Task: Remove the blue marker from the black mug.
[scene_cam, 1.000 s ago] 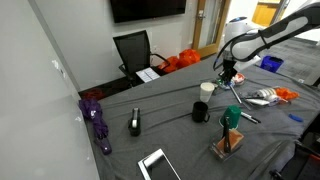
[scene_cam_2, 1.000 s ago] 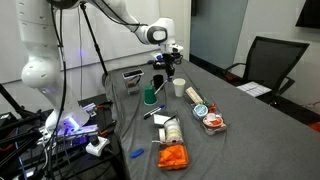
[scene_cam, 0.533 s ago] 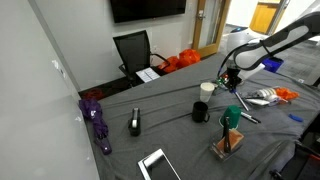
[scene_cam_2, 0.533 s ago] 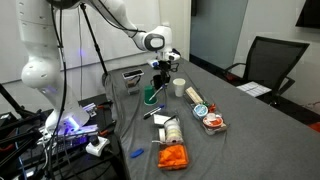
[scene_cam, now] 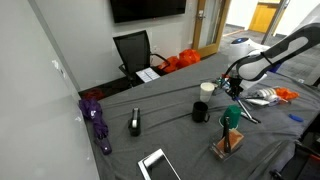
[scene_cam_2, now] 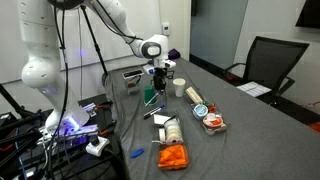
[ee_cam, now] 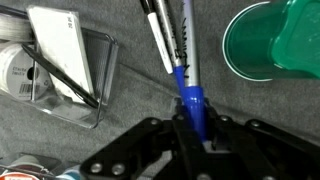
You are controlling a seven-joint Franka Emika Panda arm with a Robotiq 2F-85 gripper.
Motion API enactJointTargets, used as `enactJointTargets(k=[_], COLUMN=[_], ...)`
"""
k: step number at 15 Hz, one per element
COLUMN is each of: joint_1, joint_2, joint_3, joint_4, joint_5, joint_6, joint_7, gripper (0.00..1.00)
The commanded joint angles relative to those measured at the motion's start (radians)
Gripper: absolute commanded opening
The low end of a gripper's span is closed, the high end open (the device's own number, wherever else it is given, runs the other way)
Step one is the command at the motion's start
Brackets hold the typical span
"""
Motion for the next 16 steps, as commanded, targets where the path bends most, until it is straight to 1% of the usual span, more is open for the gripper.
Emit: enactJointTargets(k=[1,9,15,16], joint_1=[0.023,0.059,0.077,0.079], joint_2=[0.026,0.074,0.087,0.087], joint_3=[-0.020,-0.053,-0.071,-0.074], joint_4=[-0.031,-0.043,-0.044,-0.045], joint_5=[-0.044,-0.141,-0.177,-0.182], joint_6=[0.054,0.052,0.050,0.053], joint_7=[0.049,0.117,0.151,0.158], gripper=[0.05,0.05,0.05,0.44])
